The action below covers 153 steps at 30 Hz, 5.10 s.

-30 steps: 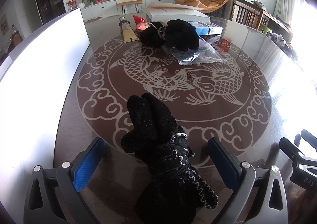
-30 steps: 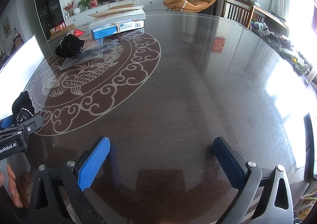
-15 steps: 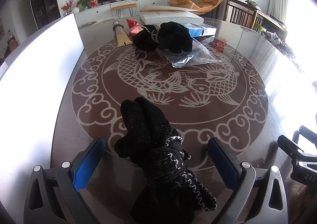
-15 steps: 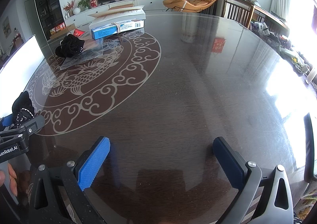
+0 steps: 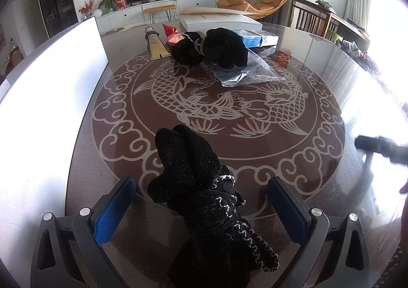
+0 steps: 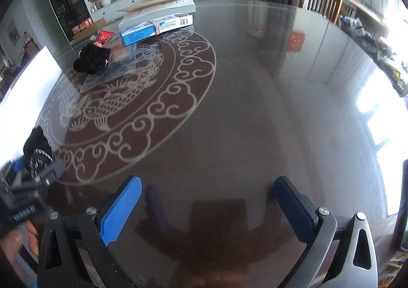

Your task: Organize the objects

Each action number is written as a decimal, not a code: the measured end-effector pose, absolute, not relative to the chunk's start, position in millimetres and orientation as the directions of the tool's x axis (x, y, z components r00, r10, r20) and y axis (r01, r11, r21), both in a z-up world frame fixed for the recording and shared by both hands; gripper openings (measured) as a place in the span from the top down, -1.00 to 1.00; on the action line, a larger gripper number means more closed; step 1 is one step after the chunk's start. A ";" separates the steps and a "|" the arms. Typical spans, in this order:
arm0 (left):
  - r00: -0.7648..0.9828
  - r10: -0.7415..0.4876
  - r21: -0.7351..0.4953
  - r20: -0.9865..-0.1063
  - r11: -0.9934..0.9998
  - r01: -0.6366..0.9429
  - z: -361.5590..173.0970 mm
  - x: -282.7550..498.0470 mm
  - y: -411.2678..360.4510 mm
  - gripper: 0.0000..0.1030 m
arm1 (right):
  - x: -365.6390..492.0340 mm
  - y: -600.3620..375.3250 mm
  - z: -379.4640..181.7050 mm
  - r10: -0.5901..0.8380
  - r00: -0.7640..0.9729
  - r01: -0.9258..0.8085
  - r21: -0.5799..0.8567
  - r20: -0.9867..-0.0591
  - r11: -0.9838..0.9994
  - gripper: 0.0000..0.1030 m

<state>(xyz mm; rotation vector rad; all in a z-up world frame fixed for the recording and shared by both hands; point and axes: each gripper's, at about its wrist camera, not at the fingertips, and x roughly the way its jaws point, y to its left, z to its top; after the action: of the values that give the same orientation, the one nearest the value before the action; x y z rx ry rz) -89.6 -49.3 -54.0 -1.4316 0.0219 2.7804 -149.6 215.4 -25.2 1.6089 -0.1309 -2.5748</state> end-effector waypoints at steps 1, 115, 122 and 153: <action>-0.581 0.006 0.006 -0.814 -1.000 -0.019 -54.0 -89.6 -49.2 -1.00 | -172.6 215.4 -18.1 -0.155 -0.427 0.034 0.156 -0.891 -0.987 -1.00; -0.671 0.274 -0.172 -0.689 -0.961 -0.215 93.9 16.9 -57.8 -0.99 | -71.1 173.7 -29.0 -0.106 -0.597 0.018 0.119 -0.795 -0.993 -0.86; -0.567 0.302 -0.194 -0.766 -0.950 -0.244 13.7 -24.3 10.0 -0.99 | -69.0 202.2 -33.4 -0.064 -0.600 -0.013 0.089 -0.797 -0.996 -0.88; -0.579 0.029 0.004 -0.815 -0.998 -0.056 -47.5 -78.3 -18.1 -1.00 | -66.4 183.3 -37.2 0.003 -0.575 0.007 -0.009 -0.818 -1.000 -1.00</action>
<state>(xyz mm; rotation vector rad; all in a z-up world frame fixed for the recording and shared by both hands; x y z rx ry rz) -78.3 -18.1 -47.5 -1.4172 0.0445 2.7496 -66.4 183.3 -37.2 1.4469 0.0181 -2.7859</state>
